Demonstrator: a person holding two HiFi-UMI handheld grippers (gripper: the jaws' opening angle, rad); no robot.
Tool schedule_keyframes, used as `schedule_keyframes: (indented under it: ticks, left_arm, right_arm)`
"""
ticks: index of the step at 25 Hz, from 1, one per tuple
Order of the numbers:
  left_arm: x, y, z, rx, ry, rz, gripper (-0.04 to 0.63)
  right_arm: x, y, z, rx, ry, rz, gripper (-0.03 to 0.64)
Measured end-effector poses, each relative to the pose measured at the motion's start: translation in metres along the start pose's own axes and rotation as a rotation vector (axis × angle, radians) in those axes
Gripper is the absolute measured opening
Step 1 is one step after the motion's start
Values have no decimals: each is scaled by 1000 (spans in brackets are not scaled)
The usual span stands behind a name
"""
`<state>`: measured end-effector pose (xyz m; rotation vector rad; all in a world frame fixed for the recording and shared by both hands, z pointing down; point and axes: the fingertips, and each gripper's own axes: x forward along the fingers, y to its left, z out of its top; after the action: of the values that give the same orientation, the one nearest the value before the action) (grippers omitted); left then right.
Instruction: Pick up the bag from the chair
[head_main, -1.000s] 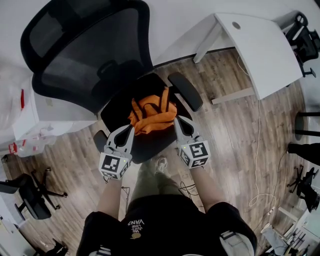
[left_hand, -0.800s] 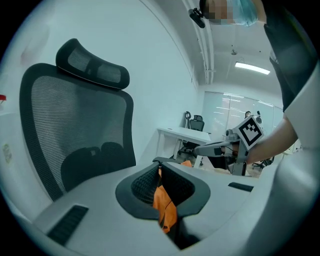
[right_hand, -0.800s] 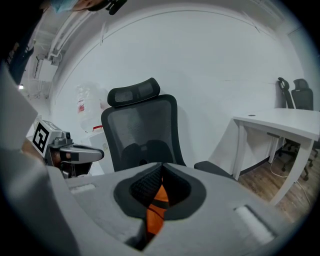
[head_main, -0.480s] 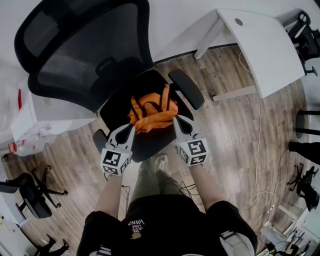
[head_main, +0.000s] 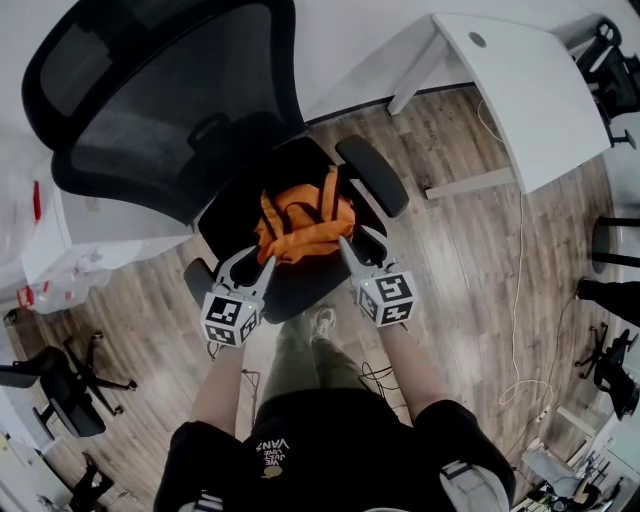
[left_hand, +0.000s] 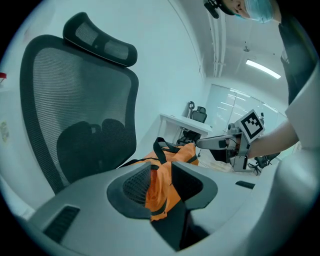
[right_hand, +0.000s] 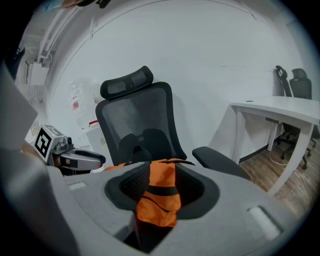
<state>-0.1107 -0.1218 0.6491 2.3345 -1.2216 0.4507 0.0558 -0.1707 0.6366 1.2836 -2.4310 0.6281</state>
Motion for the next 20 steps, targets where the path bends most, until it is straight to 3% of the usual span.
schedule_keyframes:
  ticks: [4,7,10,16,20]
  left_arm:
    - [3,0,-9,-22,30,-14,179]
    - [5,2,-15,-37,51,-18,210]
    - [8,1,-21,-44,76,-26,241]
    - [13,5,-36,-31,141,-12,259]
    - [11,11,-46,-77,160,1,276]
  right_arm:
    - [2,-1,-7,13,16,-1,156]
    - [6,0,-13,40,39,13,251]
    - [8,-1,-18,51,56,14,270]
    - [17,2,-26,77,86,33,328]
    - [22,-1,-28,106,89,38,337]
